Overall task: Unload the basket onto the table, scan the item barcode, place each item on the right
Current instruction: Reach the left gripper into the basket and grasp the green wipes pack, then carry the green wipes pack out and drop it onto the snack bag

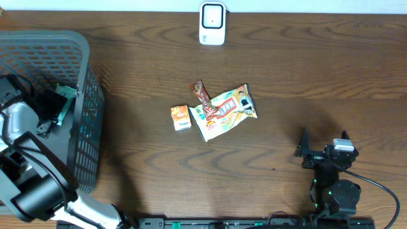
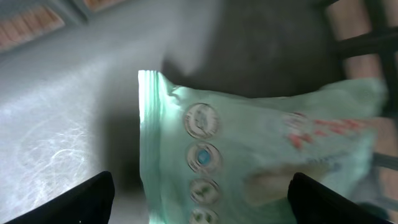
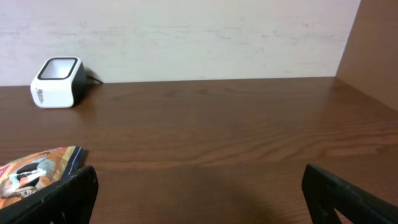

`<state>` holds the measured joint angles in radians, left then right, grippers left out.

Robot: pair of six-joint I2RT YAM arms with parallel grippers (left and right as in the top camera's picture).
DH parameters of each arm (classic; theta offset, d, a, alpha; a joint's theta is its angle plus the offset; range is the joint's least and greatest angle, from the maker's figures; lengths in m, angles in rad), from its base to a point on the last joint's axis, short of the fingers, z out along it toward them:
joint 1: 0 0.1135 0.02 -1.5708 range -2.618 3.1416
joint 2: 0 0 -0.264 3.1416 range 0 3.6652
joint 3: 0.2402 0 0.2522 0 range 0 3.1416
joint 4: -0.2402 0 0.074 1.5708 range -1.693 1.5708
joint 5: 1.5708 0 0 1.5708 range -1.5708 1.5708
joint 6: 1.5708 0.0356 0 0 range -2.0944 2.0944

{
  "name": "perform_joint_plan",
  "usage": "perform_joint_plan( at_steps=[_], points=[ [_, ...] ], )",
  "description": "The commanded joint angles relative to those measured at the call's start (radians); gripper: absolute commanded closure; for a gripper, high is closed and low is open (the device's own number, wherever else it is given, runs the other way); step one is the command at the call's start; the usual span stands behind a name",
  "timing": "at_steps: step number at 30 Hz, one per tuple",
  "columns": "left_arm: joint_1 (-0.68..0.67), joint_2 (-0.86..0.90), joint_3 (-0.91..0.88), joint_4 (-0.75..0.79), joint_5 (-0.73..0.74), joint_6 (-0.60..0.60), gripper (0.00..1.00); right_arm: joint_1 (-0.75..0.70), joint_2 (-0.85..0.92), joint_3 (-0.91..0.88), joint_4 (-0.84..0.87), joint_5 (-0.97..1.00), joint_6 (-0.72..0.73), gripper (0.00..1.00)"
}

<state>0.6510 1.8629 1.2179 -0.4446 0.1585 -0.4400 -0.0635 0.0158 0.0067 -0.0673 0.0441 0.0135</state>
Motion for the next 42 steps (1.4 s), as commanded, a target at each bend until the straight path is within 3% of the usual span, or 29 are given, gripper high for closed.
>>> perform_joint_plan(
  at_steps=[1,2,4,5,6,7,12,18,25,30,33,36,39,42],
  points=[
    [-0.003,0.058,-0.004,-0.002,0.002,0.022,0.18,-0.007,-0.003,-0.001,-0.004,0.002,-0.011,0.01],
    [-0.003,0.074,-0.005,-0.002,0.003,0.022,0.23,-0.007,-0.003,-0.001,-0.004,0.002,-0.011,0.01],
    [-0.003,0.105,-0.005,-0.002,0.003,0.021,0.43,-0.007,-0.003,-0.001,-0.004,0.002,-0.011,0.01],
    [-0.003,0.119,-0.005,-0.002,0.010,0.022,0.68,-0.007,-0.003,-0.001,-0.004,0.002,-0.011,0.01],
    [-0.003,0.122,-0.005,-0.002,0.011,0.021,0.76,-0.007,-0.003,-0.001,-0.004,0.002,-0.011,0.01],
    [-0.003,0.119,-0.005,-0.008,0.011,0.021,0.92,-0.007,-0.003,-0.001,-0.004,0.002,-0.011,0.01],
    [-0.003,0.026,-0.002,-0.039,0.018,0.021,0.93,-0.007,-0.003,-0.001,-0.004,0.002,-0.011,0.01],
    [-0.002,-0.243,0.002,-0.073,0.017,0.008,0.93,-0.007,-0.003,-0.001,-0.004,0.002,-0.011,0.01],
    [-0.002,-0.605,0.002,-0.127,0.019,-0.163,0.93,-0.007,-0.003,-0.001,-0.004,0.002,-0.011,0.01],
    [-0.022,-0.790,0.002,-0.136,0.275,-0.206,0.93,-0.007,-0.003,-0.001,-0.004,0.002,-0.011,0.01],
    [-0.113,-0.867,0.002,-0.143,0.386,-0.210,0.93,-0.007,-0.003,-0.001,-0.004,0.002,-0.011,0.01],
    [-0.275,-0.902,0.001,-0.158,0.388,-0.213,0.93,-0.007,-0.003,-0.001,-0.004,0.002,-0.011,0.01],
    [-0.466,-0.902,-0.011,-0.165,0.338,-0.213,0.93,-0.007,-0.003,-0.001,-0.004,0.002,-0.011,0.01],
    [-0.653,-0.872,-0.030,-0.188,0.190,-0.240,0.93,-0.007,-0.003,-0.001,-0.004,0.002,-0.011,0.01]
  ],
)
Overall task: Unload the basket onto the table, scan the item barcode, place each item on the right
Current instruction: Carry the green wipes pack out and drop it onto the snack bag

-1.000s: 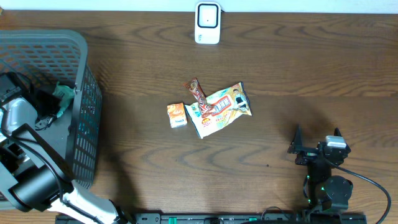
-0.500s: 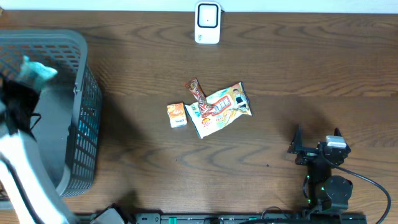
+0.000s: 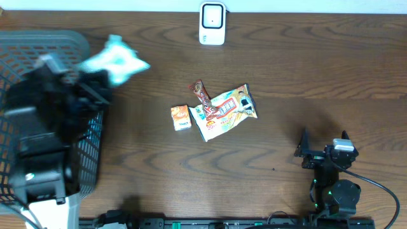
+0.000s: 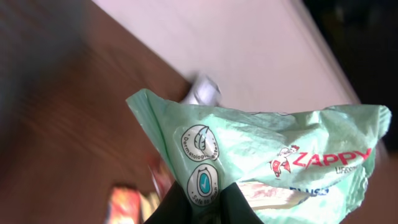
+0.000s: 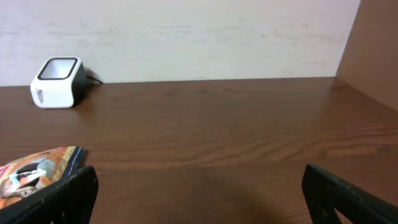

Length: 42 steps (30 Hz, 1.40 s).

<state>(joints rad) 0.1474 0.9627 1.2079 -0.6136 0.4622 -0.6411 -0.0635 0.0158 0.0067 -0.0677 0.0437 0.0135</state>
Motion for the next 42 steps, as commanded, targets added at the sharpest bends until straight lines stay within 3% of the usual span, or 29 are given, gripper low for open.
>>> perform_joint_plan(
  at_steps=[1,7,13,26,42],
  points=[
    [-0.211,0.047,-0.025,-0.028,-0.167,-0.054,0.93,-0.007,-0.003,-0.001,-0.004,0.002,-0.011,0.01],
    [-0.489,0.222,-0.029,-0.029,-0.291,-0.056,0.93,-0.007,-0.003,-0.001,-0.004,0.002,-0.011,0.01],
    [-0.621,0.451,-0.029,0.013,-0.340,-0.071,0.93,-0.007,-0.003,-0.001,-0.004,0.002,-0.011,0.01],
    [-0.732,0.801,-0.029,0.168,-0.340,-0.076,0.93,-0.007,-0.003,-0.001,-0.004,0.002,-0.011,0.01],
    [-0.745,0.840,-0.028,0.198,-0.340,-0.076,0.93,-0.007,-0.003,-0.001,-0.004,0.002,-0.011,0.01]
  ],
)
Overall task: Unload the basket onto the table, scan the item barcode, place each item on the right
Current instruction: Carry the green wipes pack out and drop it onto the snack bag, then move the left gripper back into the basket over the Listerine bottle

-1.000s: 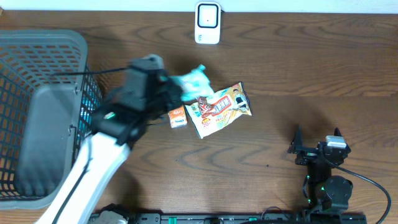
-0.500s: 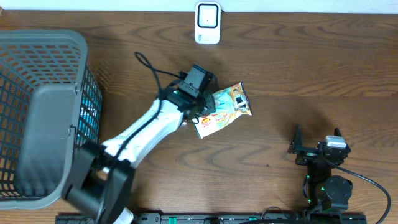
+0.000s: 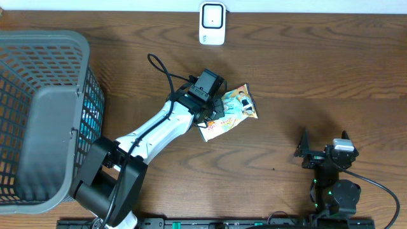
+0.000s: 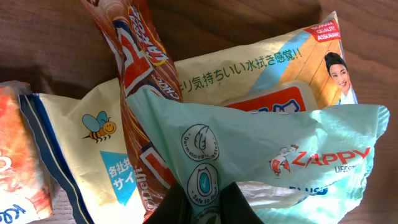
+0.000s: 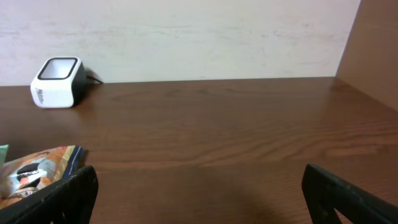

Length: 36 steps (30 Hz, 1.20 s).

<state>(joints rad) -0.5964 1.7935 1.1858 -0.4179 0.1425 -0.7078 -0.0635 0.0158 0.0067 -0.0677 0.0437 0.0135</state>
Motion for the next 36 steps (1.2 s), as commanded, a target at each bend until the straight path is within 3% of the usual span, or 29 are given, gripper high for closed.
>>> perform_joint_plan(
  at_steps=[1,3,7,9,17,23,30,36],
  points=[
    [0.000,0.009,-0.004,0.004,-0.021,-0.010,0.87,-0.007,-0.003,-0.001,-0.004,0.002,-0.011,0.01],
    [0.002,0.004,0.011,-0.005,-0.020,-0.009,0.55,-0.007,-0.003,-0.001,-0.004,0.002,-0.011,0.01],
    [0.002,-0.031,0.051,-0.040,-0.021,0.001,0.25,-0.007,-0.003,-0.001,-0.004,0.002,-0.011,0.01],
    [0.003,-0.062,0.068,-0.049,-0.029,0.032,0.05,-0.007,-0.003,-0.001,-0.004,0.002,-0.011,0.01],
    [0.051,-0.253,0.090,-0.143,-0.137,0.062,0.01,-0.007,-0.003,-0.001,-0.004,0.002,-0.011,0.01],
    [0.195,-0.484,0.136,-0.214,-0.137,0.145,0.02,-0.007,-0.003,-0.001,-0.004,0.002,-0.011,0.01],
    [0.498,-0.669,0.275,-0.319,-0.137,0.203,0.02,-0.007,-0.003,-0.001,-0.004,0.002,-0.011,0.01],
    [0.822,-0.685,0.277,-0.444,-0.138,0.164,0.02,-0.007,-0.003,-0.001,-0.004,0.002,-0.011,0.01]
  ],
)
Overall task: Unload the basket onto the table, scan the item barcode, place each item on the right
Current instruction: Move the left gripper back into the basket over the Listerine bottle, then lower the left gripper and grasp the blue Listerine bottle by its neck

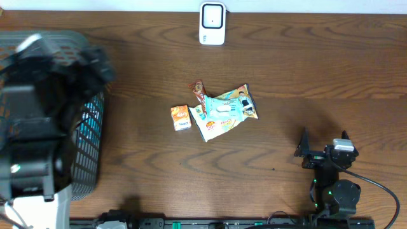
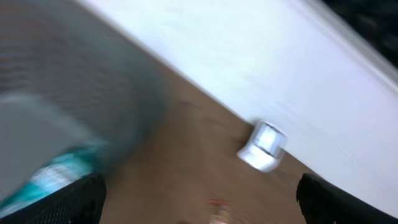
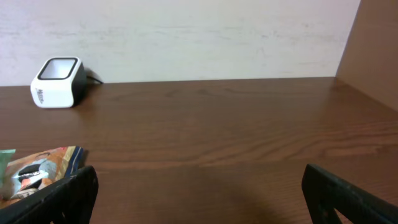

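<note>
The white barcode scanner [image 1: 212, 23] stands at the table's far edge, also seen blurred as the scanner [image 2: 264, 146] and from the right as the scanner [image 3: 58, 82]. A pale green wipes packet [image 1: 226, 107] lies on top of the snack pile in the middle of the table. My left gripper [image 1: 95, 63], blurred, hangs over the grey basket's right rim. In its wrist view the left gripper [image 2: 199, 202] is open and empty. My right gripper [image 1: 324, 152] rests open at the near right, with nothing between the fingers of the right gripper [image 3: 199, 193].
The grey mesh basket [image 1: 44, 44] fills the left side, with something teal [image 2: 56, 177] inside. In the pile are a yellow snack bag [image 1: 213, 127], a red-brown bar [image 1: 200, 91] and a small orange box [image 1: 180, 117]. A brown wall [image 3: 379, 50] rises at the right.
My left gripper was shut on the green packet down at the snack pile. Now the packet lies on the pile, and the gripper is open and back over the basket.
My left gripper was open inside the basket over the green packet. Then it held the packet above the basket's rim, then low at the snack pile. Now the packet rests there, let go. The right arm has not moved.
</note>
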`<state>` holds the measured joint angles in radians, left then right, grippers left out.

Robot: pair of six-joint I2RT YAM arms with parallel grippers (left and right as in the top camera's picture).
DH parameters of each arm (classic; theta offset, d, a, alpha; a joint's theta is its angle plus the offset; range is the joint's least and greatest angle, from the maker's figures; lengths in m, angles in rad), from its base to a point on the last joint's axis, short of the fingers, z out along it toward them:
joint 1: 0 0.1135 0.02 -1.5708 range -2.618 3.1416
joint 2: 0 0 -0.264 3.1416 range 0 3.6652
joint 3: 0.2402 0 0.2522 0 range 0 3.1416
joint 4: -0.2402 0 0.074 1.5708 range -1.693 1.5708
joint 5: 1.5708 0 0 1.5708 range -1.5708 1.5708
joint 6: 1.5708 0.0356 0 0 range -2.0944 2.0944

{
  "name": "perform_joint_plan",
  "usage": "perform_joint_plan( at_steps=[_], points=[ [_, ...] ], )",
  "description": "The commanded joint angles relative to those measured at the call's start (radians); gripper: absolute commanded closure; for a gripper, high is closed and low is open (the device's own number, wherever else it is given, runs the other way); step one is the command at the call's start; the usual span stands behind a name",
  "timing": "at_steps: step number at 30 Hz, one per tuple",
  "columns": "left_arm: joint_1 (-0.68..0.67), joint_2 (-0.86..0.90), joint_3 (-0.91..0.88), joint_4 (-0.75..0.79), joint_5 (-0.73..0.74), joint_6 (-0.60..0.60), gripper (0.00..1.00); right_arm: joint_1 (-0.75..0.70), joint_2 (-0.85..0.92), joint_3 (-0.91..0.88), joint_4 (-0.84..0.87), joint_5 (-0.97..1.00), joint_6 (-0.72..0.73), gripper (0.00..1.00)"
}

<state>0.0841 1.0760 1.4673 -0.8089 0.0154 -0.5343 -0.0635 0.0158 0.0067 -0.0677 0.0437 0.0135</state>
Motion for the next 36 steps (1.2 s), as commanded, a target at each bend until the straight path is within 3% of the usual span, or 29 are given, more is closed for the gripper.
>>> perform_joint_plan(
  at_steps=[1,5,8,13,21,24,28,31,36],
  points=[
    [0.193,0.046,-0.005,-0.080,-0.009,-0.028,0.02,-0.007,-0.003,-0.001,-0.004,0.002,-0.011,0.01],
    [0.369,0.132,-0.006,-0.166,0.008,-0.045,0.02,-0.007,-0.003,-0.001,-0.004,0.002,-0.011,0.01],
    [0.433,0.214,-0.014,-0.181,0.047,0.069,0.02,-0.007,-0.003,-0.001,-0.004,0.002,-0.011,0.01],
    [0.444,0.367,-0.038,-0.182,0.047,0.232,0.02,-0.007,-0.003,-0.001,-0.004,0.002,-0.011,0.01],
    [0.444,0.600,-0.039,-0.204,0.029,0.253,0.02,-0.007,-0.003,-0.001,-0.004,0.002,-0.011,0.01],
    [0.444,0.631,-0.039,-0.185,0.113,0.401,0.02,-0.007,-0.003,-0.001,-0.004,0.002,-0.011,0.01],
    [0.444,0.654,-0.039,-0.212,0.273,0.702,0.02,-0.007,-0.003,-0.001,-0.004,0.002,-0.011,0.01],
    [0.444,0.663,-0.039,-0.219,0.251,0.785,0.02,-0.007,-0.003,-0.001,-0.004,0.002,-0.011,0.01],
    [0.444,0.669,-0.045,-0.219,0.237,0.822,0.02,-0.007,-0.003,-0.001,-0.004,0.002,-0.011,0.01]
  ],
)
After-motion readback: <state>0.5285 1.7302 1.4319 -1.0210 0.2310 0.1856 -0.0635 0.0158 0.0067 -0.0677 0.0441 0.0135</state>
